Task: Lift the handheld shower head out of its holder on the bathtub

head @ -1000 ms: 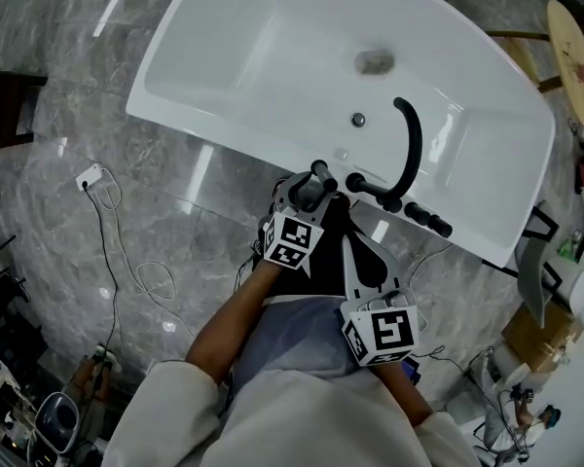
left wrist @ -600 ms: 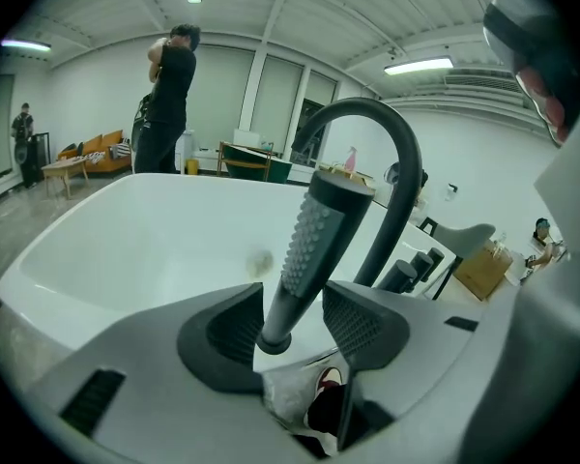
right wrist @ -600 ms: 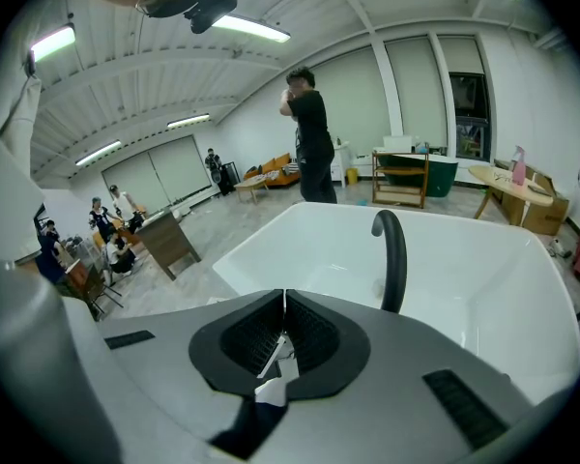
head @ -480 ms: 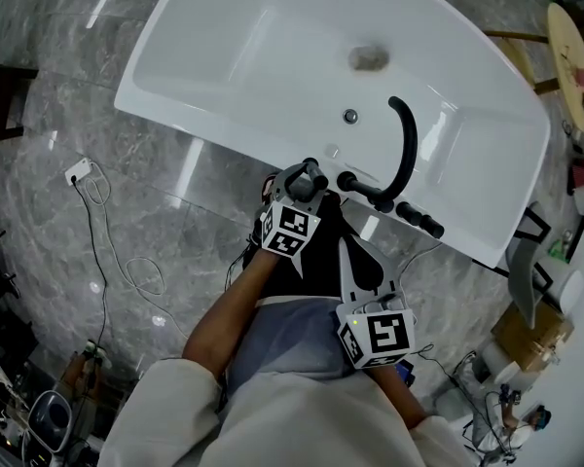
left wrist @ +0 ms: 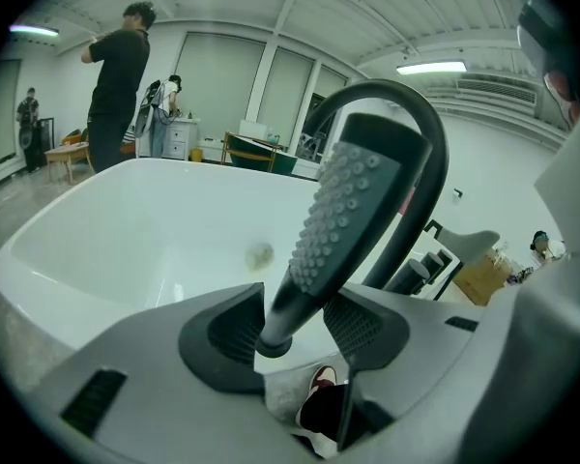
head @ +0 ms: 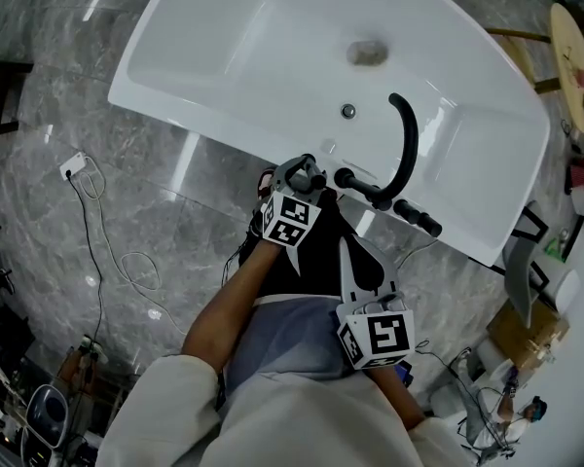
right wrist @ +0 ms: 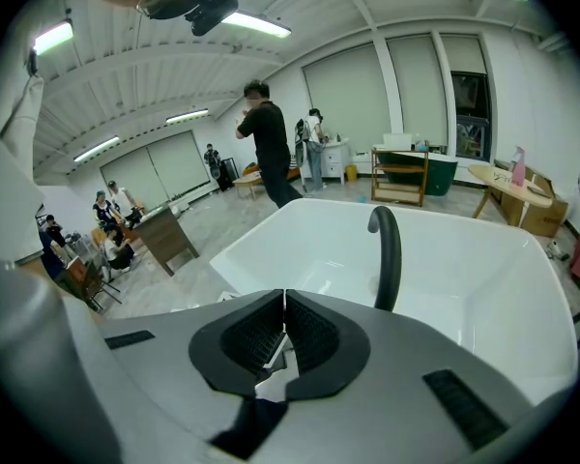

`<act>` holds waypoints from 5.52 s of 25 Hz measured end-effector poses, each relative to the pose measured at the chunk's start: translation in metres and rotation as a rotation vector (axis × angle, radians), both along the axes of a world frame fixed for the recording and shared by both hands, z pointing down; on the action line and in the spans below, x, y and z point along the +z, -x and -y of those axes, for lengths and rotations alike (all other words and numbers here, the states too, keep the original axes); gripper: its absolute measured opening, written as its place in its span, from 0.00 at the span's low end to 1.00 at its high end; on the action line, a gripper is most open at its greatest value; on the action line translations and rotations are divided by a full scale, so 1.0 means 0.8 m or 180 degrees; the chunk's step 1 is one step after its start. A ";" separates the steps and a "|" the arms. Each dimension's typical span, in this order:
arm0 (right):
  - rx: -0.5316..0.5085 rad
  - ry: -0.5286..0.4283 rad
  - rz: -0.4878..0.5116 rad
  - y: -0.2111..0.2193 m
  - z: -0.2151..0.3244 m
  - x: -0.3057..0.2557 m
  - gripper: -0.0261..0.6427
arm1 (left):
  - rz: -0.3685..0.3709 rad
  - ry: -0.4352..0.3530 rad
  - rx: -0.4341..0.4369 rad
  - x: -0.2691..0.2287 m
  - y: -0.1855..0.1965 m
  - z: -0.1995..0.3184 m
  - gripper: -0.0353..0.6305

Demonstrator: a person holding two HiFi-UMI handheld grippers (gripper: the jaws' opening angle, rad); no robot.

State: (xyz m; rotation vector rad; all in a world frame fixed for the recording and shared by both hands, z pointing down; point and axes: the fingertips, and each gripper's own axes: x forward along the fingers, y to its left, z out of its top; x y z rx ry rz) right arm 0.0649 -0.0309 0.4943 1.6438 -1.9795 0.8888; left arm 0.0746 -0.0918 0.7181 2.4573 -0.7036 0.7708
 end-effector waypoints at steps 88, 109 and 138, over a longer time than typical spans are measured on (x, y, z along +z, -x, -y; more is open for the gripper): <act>0.0156 -0.0394 0.0033 0.002 0.039 -0.044 0.07 | 0.0027 -0.0119 0.0152 -0.104 0.043 -0.005 0.26; 0.0299 -0.0671 0.0086 -0.019 0.049 -0.079 0.07 | -0.0202 -0.0372 0.0228 -0.205 0.050 0.018 0.26; 0.0066 -0.1010 -0.0143 -0.035 0.053 -0.143 0.07 | -0.0609 -0.0560 0.0299 -0.328 0.057 0.019 0.26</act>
